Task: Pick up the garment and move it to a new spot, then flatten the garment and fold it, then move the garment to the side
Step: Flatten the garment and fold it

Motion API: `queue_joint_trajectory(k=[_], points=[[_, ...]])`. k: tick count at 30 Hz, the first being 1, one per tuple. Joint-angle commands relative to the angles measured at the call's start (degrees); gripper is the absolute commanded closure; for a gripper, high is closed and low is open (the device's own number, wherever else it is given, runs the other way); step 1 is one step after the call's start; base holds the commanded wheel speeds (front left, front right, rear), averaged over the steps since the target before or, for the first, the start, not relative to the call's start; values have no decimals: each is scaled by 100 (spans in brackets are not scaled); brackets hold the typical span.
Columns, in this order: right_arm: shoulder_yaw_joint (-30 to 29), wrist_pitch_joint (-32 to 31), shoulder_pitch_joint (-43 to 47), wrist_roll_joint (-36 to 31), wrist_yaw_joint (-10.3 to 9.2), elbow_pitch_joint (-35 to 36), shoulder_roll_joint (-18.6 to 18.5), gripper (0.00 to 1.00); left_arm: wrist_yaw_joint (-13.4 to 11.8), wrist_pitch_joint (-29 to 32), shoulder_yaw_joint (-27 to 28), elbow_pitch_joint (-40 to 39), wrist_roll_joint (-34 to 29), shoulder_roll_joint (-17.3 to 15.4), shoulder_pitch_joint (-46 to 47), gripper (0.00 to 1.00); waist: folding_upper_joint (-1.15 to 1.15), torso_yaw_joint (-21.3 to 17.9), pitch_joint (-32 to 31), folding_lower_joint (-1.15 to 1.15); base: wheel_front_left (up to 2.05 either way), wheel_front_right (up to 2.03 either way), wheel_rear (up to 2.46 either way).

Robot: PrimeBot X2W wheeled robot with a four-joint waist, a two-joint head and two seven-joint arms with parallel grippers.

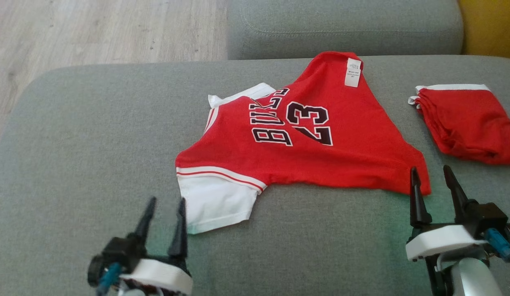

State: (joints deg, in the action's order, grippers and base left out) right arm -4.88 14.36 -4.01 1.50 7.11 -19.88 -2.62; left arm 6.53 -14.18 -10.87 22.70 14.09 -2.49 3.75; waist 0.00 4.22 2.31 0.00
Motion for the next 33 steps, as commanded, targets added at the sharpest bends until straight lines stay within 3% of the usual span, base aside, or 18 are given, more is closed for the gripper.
queue_joint_trajectory(k=[1, 9, 14, 26, 27, 28, 33], points=[[123, 63, -154, 37, 37, 192, -26, 0, 28, 80, 60, -24, 17, -74, 204, 0, 0, -4, 1, 0, 0, 0, 0], [217, 63, -231, 89, 37, 213, -26, 0, 56, 604, -275, 531, 128, -179, 431, 0, 0, -85, 173, 0, 0, 0, 0], [247, 63, -282, 99, 37, 218, -26, 0, -211, 797, -200, 830, 82, -243, 631, 0, 0, -186, 297, 0, 0, 0, 0], [276, 63, -331, 36, 37, 217, -26, 0, -187, 1176, -276, 1194, 213, -285, 782, 1, 0, -334, 380, 0, 0, 0, 0], [268, 63, -330, 30, 37, 212, -26, 0, -163, 1220, -309, 1206, 232, -280, 780, 54, 0, -336, 377, 0, 0, 0, 0], [256, 63, -330, 23, 37, 205, -26, 0, -135, 1248, -341, 1204, 256, -276, 778, 100, 0, -337, 373, 0, 0, 0, 0], [135, 63, -337, -17, 37, 90, -26, 0, -100, 1059, -337, 1041, 352, -291, 788, 100, 0, -324, 348, 0, 0, 0, 0]])
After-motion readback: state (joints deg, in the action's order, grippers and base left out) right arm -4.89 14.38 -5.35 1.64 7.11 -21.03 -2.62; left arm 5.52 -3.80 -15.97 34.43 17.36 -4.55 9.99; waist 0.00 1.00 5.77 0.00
